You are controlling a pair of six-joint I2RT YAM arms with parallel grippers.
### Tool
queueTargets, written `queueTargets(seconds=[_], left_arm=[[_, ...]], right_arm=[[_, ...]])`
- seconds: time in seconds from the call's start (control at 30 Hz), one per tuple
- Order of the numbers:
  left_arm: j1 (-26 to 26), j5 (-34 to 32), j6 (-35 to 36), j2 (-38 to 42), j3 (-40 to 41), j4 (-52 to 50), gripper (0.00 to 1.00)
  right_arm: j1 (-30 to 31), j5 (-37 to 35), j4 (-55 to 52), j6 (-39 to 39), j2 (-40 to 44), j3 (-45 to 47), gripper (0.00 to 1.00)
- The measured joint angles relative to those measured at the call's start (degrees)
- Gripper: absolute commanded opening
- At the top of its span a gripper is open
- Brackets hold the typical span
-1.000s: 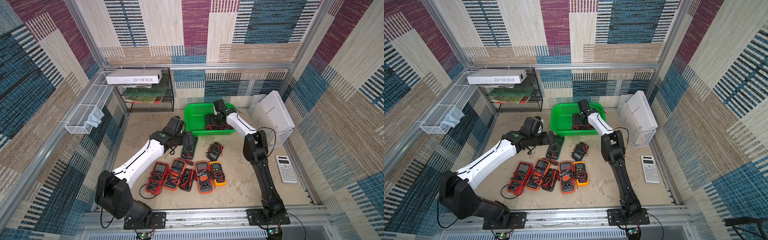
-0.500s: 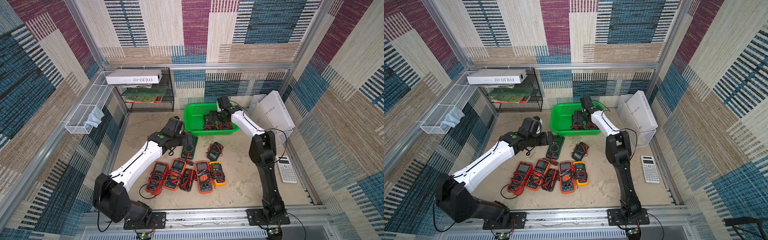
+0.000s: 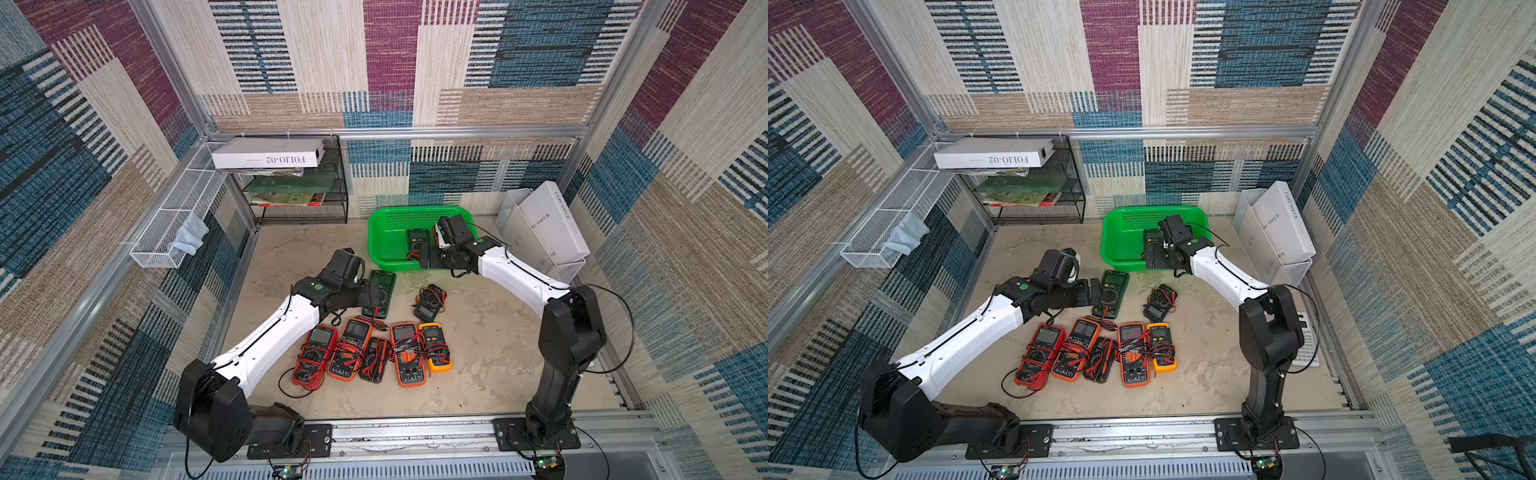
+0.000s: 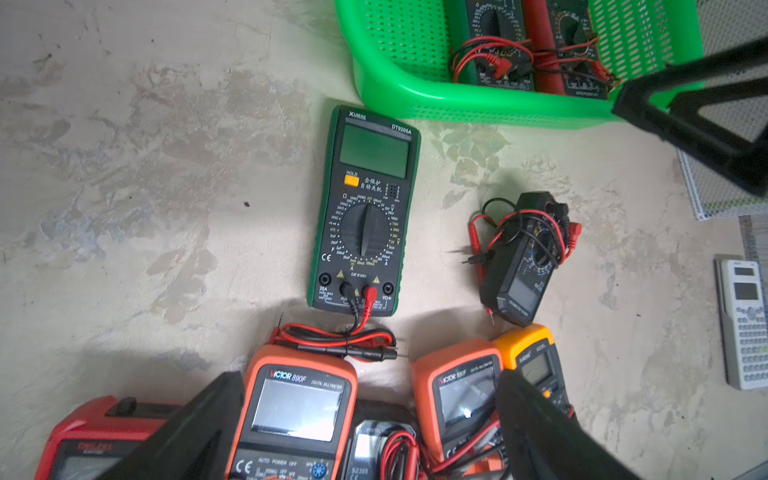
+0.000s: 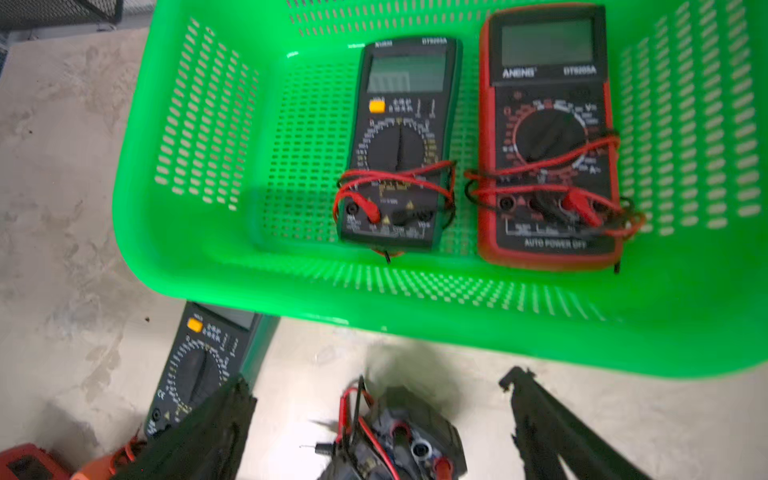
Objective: Put the multimeter into the basket
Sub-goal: Place the multimeter in the basket, then pick up the multimeter from the center of the board.
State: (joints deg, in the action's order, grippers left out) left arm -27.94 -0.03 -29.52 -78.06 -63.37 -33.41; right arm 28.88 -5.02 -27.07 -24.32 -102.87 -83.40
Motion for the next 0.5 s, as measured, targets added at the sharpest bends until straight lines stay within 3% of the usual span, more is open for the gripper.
queueTargets(seconds=[0.3, 0.5], left_arm=[[0.0, 0.5, -0.5, 2.0, 3.1, 0.0, 0.99], [-0.1, 0.2, -1.1, 1.4, 4.0, 0.2, 0.99]], right_arm=[[6.2, -2.1, 3.8, -6.1, 15.0, 21.9, 0.99], [10.9, -4.6, 4.2, -9.7, 22.1, 30.6, 1.0]])
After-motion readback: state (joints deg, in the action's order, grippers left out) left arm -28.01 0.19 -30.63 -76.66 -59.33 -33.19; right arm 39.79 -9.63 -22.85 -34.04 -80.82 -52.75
